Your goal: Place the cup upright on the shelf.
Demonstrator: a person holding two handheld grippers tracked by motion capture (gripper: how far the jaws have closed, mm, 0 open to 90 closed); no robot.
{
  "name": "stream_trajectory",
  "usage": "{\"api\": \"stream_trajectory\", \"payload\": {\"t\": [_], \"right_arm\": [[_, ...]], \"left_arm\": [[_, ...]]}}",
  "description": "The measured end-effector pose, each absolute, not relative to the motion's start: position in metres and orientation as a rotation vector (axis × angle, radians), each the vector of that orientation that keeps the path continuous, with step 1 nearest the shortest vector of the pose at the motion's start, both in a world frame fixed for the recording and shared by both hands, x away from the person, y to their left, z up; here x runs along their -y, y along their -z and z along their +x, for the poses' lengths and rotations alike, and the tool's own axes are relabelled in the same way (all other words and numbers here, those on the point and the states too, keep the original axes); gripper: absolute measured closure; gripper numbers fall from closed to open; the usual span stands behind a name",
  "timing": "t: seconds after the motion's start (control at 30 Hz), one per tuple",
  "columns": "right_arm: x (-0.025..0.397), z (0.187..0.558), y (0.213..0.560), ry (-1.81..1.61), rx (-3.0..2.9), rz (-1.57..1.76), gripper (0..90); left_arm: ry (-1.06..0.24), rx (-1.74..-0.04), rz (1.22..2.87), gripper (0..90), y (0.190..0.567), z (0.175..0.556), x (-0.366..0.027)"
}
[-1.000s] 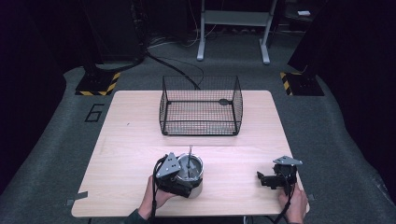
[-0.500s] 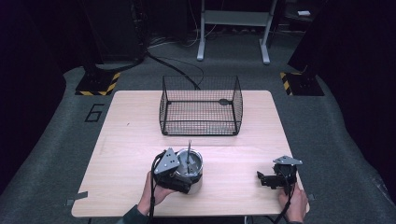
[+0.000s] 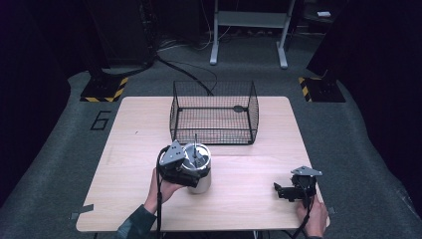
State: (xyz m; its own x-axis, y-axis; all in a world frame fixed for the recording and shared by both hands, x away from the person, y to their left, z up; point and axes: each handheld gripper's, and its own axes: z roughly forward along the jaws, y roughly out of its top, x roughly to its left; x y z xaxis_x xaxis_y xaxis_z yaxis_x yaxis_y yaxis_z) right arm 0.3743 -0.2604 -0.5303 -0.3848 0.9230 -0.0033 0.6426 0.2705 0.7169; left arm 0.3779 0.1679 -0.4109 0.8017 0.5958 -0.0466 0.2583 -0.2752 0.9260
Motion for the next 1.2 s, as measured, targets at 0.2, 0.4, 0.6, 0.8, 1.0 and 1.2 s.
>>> {"api": "stream_trajectory", "payload": {"t": [0.2,0.4,0.6,0.8,1.0,1.2], "right_arm": [[0.261,0.374,0.53,-0.894,-2.125,1.412,0.0],[0.26,0.375,0.53,-0.894,-2.124,1.415,0.0],[0.26,0.374,0.53,-0.895,-2.121,1.419,0.0],[0.26,0.375,0.53,-0.892,-2.124,1.413,0.0],[0.26,0.375,0.53,-0.897,-2.117,1.421,0.0],[0.259,0.374,0.53,-0.898,-2.115,1.426,0.0]], "left_arm": [[-0.398,-0.642,1.851,3.9,0.403,0.385,-0.171],[-0.382,-0.64,1.847,3.9,0.389,0.4,-0.168],[-0.389,-0.625,1.854,3.9,0.374,0.41,-0.163],[-0.405,-0.625,1.857,3.9,0.36,0.418,-0.165],[-0.422,-0.634,1.832,3.9,0.343,0.428,-0.166],[-0.444,-0.641,1.807,3.9,0.326,0.441,-0.164]]}}
